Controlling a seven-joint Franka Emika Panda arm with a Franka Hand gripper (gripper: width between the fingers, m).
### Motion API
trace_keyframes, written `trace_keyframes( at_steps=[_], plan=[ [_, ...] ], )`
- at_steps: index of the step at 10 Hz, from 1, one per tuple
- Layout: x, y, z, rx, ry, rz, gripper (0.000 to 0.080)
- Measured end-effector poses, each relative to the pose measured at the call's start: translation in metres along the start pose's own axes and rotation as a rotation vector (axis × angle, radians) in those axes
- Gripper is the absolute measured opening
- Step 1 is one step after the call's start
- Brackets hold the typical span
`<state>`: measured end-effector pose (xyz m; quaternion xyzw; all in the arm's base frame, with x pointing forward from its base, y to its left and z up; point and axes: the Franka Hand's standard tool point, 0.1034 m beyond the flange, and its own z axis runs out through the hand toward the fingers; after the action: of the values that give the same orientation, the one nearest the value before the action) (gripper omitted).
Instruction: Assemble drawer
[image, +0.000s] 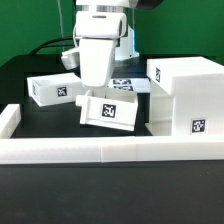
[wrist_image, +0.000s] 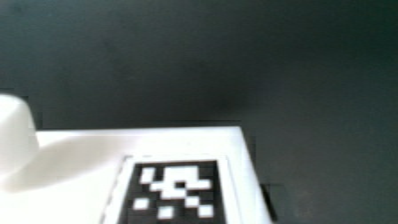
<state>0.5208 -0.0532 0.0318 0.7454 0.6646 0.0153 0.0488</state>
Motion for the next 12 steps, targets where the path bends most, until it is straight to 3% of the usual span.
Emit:
trace_keyframes(
  at_steps=[1, 2, 3, 4, 10, 12],
  plan=[
    [0.002, 0.001, 0.000, 0.003, 0.000, -0.006, 0.0042],
    [0.005, 0.002, 0.001, 0.034, -0.005, -0.012, 0.0042],
    [0.008, 0.005, 0.002, 0.036, -0.004, -0.016, 0.0042],
    [0.009, 0.005, 0.003, 0.058, -0.007, -0.019, 0.0042],
    [0.003, 0.006, 0.007, 0.058, -0.004, -0.004, 0.0042],
    [-0.012, 0.008, 0.009, 0.054, 0.042, -0.041, 0.0042]
  ],
)
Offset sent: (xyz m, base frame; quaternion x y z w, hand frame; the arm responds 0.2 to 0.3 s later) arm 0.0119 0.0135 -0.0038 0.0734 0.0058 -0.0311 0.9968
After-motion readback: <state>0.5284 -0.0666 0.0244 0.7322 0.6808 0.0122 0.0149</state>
